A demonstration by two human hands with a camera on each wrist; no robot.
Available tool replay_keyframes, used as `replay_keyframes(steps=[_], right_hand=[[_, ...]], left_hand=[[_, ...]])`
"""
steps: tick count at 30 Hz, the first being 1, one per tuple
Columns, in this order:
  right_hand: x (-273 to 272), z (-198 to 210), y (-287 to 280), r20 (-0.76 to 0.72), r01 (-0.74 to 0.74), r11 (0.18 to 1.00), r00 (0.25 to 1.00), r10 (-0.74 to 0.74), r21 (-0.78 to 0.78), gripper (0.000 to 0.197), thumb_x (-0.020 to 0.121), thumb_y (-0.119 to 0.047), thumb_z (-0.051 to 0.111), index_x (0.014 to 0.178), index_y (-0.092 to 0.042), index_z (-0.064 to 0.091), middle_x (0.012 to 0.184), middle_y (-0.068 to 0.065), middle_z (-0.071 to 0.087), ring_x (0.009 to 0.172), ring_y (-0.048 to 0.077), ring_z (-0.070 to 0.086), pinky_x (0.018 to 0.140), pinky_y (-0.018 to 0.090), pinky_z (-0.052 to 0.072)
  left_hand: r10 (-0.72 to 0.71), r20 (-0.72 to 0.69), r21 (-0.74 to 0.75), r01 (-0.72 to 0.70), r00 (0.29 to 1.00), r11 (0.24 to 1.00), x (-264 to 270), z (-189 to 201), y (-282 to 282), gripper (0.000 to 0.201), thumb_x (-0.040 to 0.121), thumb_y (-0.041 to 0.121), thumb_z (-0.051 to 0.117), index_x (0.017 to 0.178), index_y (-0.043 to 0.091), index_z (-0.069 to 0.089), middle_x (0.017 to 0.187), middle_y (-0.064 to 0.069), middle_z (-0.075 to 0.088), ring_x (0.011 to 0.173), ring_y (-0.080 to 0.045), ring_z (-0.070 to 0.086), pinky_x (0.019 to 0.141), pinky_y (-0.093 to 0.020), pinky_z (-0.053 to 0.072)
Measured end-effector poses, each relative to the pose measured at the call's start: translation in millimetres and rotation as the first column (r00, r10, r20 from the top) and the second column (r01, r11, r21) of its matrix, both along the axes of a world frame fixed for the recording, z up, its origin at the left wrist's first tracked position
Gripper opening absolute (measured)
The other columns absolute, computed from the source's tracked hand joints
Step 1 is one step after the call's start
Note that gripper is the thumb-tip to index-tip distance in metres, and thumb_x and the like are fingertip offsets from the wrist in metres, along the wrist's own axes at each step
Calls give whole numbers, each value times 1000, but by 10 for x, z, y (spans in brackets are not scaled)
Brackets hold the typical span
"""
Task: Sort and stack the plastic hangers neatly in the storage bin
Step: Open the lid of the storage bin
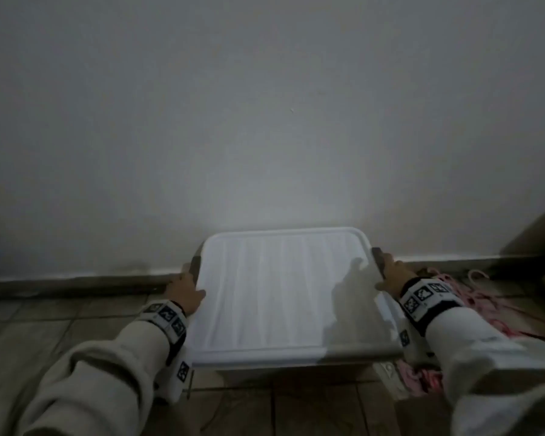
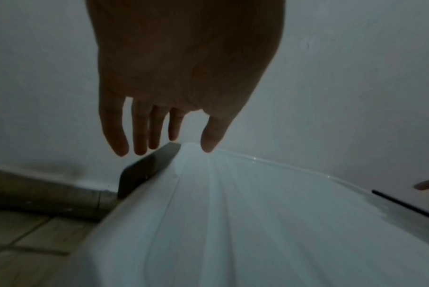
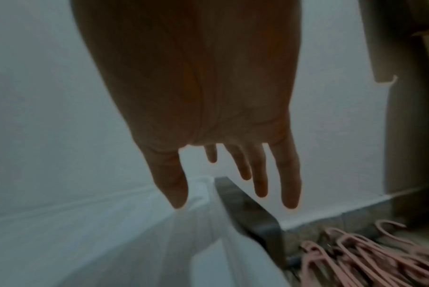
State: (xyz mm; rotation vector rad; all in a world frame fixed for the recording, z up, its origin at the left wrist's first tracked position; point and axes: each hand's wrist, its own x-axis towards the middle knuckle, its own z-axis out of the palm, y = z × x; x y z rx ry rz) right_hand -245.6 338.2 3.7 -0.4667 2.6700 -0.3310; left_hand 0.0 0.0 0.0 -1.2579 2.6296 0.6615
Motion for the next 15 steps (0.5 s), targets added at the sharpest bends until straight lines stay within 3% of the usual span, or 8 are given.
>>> replay_keyframes(steps=[3, 6, 10, 15], right_hand=[[39, -128, 113, 48, 109, 993, 993, -107, -44, 74, 88, -20, 59, 143, 0, 15, 136, 24, 43, 123, 35, 46, 100, 37, 41], [113, -265, 154, 63, 193, 974, 980, -187, -121, 61, 92, -21, 52, 142, -1, 22, 134, 24, 43, 119, 37, 48, 98, 39, 40], [164, -362, 124, 8, 275, 940, 960, -279, -203, 43, 97, -20, 41, 132, 4, 34, 130, 28, 42, 117, 39, 46, 96, 41, 38], [184, -459, 97, 48, 346, 884, 936, -349, -313, 39, 98, -25, 37, 126, 3, 37, 125, 32, 45, 112, 42, 48, 91, 43, 37]], left_hand=[[180, -46, 43, -178, 983, 983, 22, -134, 98, 61, 95, 26, 49, 141, -2, 21, 144, -25, 30, 131, -37, 35, 106, -38, 32], [304, -159, 178, -275, 939, 945, 20, -307, 170, 65, 96, 25, 46, 146, 3, 11, 143, -26, 34, 126, -42, 40, 105, -45, 33], [395, -250, 135, -372, 884, 918, 13, -429, 199, 49, 99, 23, 36, 139, -4, 27, 133, -29, 44, 116, -45, 48, 95, -47, 39], [369, -279, 33, -375, 887, 926, 17, -514, 246, 43, 100, 24, 32, 132, -5, 34, 127, -29, 46, 108, -44, 52, 88, -49, 42]])
